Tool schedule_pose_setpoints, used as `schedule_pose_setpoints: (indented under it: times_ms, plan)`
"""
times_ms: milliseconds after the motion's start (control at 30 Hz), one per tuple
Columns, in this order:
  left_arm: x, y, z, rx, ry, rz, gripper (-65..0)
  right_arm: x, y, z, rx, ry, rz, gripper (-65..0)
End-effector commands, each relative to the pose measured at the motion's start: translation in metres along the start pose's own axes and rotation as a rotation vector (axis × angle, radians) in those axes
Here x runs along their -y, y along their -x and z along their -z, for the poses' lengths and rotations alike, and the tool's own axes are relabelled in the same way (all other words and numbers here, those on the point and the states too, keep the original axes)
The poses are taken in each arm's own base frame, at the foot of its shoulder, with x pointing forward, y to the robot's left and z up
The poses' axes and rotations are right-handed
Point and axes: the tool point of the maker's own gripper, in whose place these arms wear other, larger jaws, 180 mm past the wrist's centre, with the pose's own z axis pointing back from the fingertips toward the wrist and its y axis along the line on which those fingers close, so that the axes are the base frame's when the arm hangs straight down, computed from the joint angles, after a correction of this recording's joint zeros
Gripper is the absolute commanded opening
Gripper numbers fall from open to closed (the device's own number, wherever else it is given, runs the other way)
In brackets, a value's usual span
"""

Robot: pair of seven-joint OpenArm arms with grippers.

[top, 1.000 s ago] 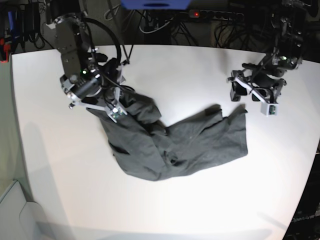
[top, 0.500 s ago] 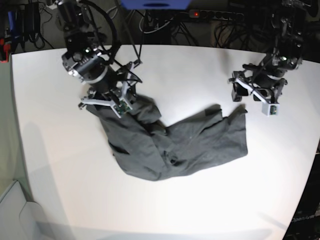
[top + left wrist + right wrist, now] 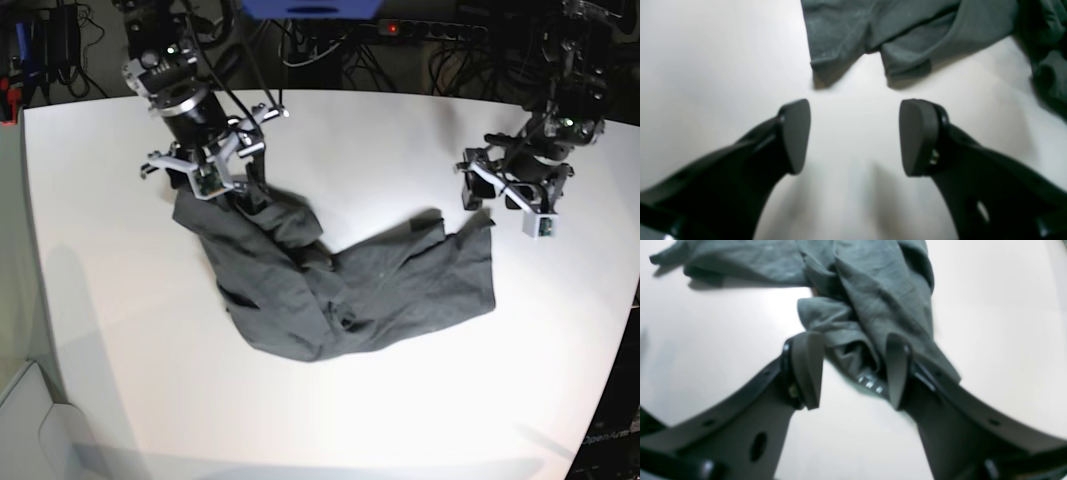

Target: Layout the t-shirt on the table in an organized manner, then fold the t-shirt properly

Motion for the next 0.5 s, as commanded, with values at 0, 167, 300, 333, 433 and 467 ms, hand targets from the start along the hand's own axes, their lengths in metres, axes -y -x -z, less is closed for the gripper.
schedule_pose_setpoints:
  times_ms: [0,167,300,333,433,467]
  plan:
    - [-0.001,-0.014,-0.003,0.043,-0.001,0.016,-24.6,-0.01,-0.004,-0.006,0.027,-0.038,-0.002,-34.0]
    - [-0.001,-0.013,-0.003,0.04,-0.002,0.015,-24.6,-0.047,0.02,-0.02,-0.036,-0.165,-0.04,-34.0]
    - [-0.002,-0.01,-0.003,0.035,-0.003,0.014,-24.6,-0.057,0.032,-0.028,-0.07,-0.204,-0.055,-34.0]
    - [-0.002,-0.01,-0.003,0.035,-0.003,0.014,-24.6,-0.06,0.034,-0.03,-0.077,-0.22,-0.067,-34.0]
    - [-0.002,-0.01,-0.003,0.034,-0.003,0.015,-24.6,-0.069,0.046,-0.038,-0.108,-0.28,-0.118,-34.0]
    - [-0.002,-0.01,-0.003,0.034,-0.003,0.015,-24.6,-0.069,0.049,-0.04,-0.115,-0.29,-0.133,-34.0]
